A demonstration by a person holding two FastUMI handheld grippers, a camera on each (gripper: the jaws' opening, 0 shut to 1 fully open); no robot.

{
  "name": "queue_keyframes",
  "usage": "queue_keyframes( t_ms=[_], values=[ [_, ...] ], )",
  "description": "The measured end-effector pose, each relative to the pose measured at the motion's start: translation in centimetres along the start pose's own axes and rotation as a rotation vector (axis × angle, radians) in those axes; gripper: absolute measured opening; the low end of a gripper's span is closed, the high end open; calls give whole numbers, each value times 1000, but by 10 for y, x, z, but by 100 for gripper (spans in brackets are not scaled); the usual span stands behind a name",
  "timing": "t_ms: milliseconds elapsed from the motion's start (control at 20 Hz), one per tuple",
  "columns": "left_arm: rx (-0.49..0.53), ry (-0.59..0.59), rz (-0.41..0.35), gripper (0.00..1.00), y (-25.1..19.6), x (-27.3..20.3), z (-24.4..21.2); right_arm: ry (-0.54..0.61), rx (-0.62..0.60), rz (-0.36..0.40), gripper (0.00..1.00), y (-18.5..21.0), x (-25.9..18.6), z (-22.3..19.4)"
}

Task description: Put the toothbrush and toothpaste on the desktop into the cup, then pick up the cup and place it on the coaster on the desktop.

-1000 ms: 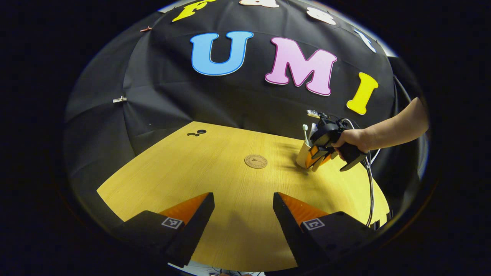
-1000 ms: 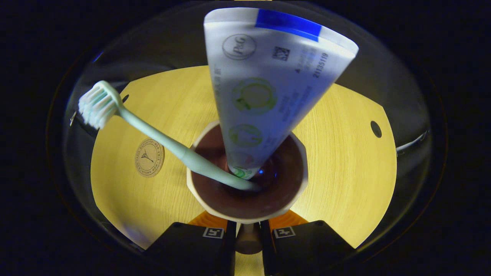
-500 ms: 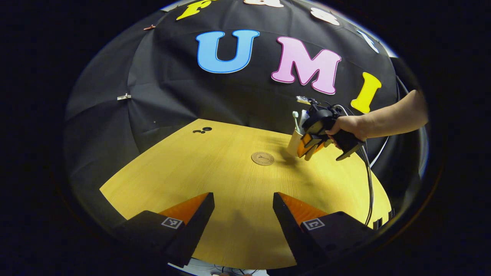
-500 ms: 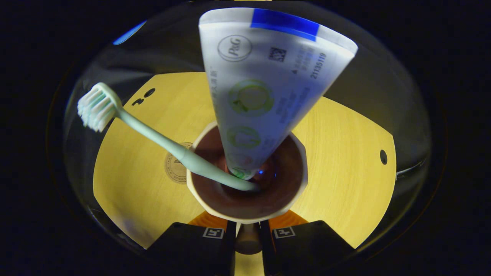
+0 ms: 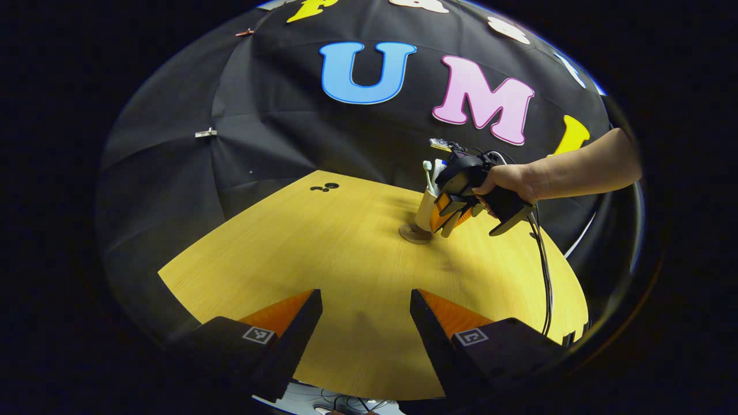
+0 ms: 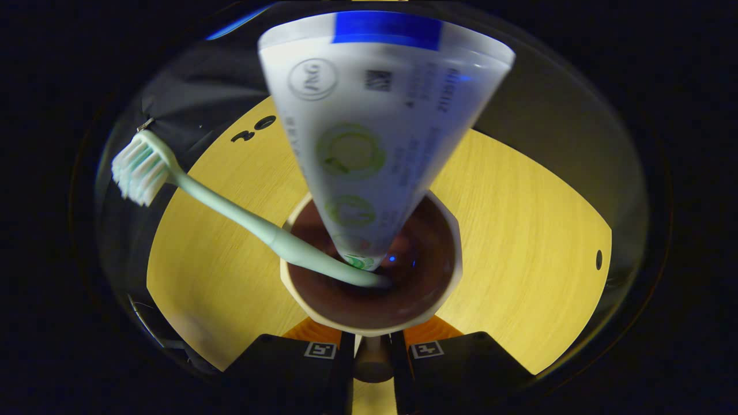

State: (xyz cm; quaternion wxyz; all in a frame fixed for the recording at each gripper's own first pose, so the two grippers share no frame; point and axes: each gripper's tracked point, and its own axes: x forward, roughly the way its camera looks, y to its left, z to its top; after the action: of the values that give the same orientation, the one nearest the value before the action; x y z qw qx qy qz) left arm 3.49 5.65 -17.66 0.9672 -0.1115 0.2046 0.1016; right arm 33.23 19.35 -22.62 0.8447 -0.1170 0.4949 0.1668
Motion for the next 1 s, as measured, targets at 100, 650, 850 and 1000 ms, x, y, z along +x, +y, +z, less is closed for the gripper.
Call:
queue_keyframes(
  t_ms=[100,650,850,1000],
  values=[
    [-34,4,25,98,7,-1,-1,7,-9,-11,32,5,6,0],
    [-52,15,49,98,11,-9,-11,50,-27,0,27,19,14,-11],
    [-44,19,45,98,6,-13,-15,4,-18,1,55,21,9,-1],
    [-33,12,34,98,4,-18,-17,-65,-2,-6,83,13,-12,9]
  ],
)
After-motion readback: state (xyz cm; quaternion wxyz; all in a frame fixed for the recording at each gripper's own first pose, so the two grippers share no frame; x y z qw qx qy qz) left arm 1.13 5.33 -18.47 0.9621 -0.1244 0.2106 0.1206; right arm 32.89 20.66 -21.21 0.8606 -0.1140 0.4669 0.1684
